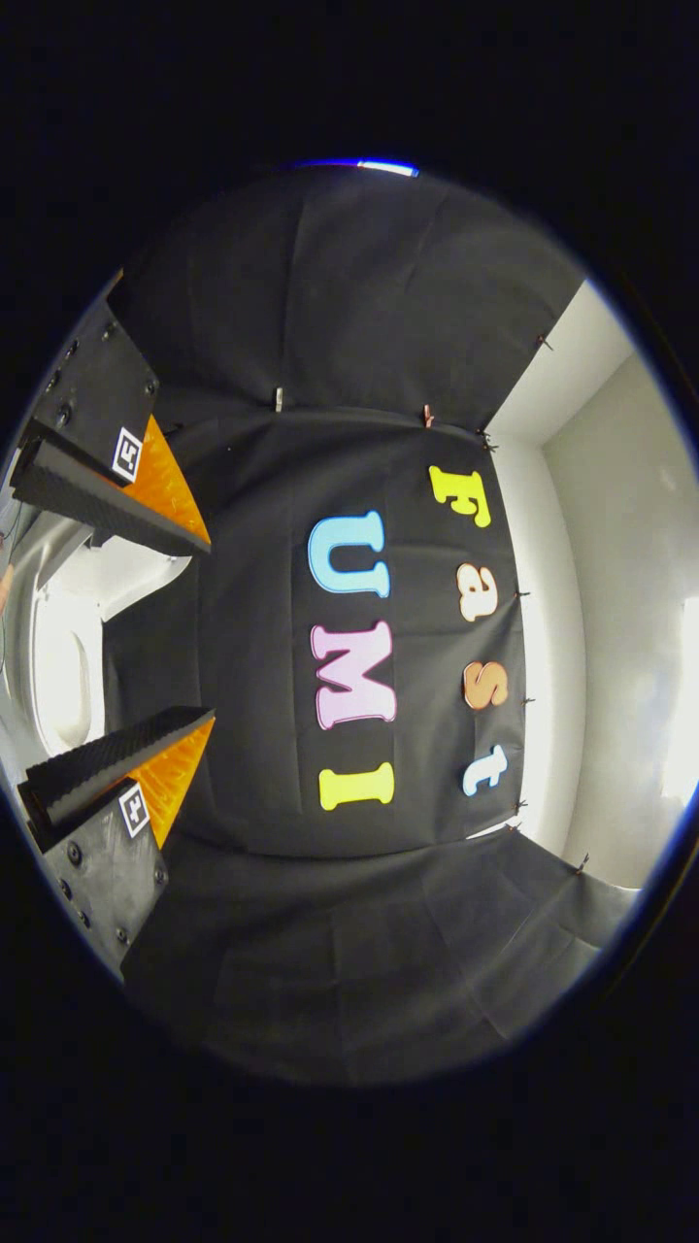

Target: Open the toilet lid.

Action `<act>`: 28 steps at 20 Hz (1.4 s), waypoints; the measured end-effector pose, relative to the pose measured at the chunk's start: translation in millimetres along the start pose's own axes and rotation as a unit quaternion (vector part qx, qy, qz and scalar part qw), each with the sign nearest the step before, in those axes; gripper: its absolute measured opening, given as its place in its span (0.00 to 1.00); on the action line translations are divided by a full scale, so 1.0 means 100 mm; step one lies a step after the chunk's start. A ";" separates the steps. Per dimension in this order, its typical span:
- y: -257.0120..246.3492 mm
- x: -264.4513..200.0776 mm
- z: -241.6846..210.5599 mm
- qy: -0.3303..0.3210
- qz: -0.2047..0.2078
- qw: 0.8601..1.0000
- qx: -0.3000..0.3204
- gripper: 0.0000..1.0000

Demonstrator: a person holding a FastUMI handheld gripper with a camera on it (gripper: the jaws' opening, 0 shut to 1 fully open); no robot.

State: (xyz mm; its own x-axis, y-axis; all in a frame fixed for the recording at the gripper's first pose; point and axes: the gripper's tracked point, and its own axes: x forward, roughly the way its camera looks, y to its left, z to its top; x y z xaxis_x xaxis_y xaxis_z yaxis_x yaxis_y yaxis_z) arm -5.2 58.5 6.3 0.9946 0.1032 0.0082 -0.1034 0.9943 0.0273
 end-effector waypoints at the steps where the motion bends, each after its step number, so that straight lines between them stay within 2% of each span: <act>1: -0.06 0.00 -0.01 0.003 -0.007 1.000 -0.002 0.96; 11: -0.34 -0.08 0.03 0.007 -0.039 0.999 -0.027 0.97; 28: -0.28 -0.04 -0.03 0.018 -0.029 0.999 -0.038 0.96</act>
State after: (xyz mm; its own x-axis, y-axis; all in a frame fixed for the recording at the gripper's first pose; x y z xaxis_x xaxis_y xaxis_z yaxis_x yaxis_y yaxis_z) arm -6.1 30.4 2.2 0.9986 0.0448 -0.0281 -0.0462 0.9977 -0.0493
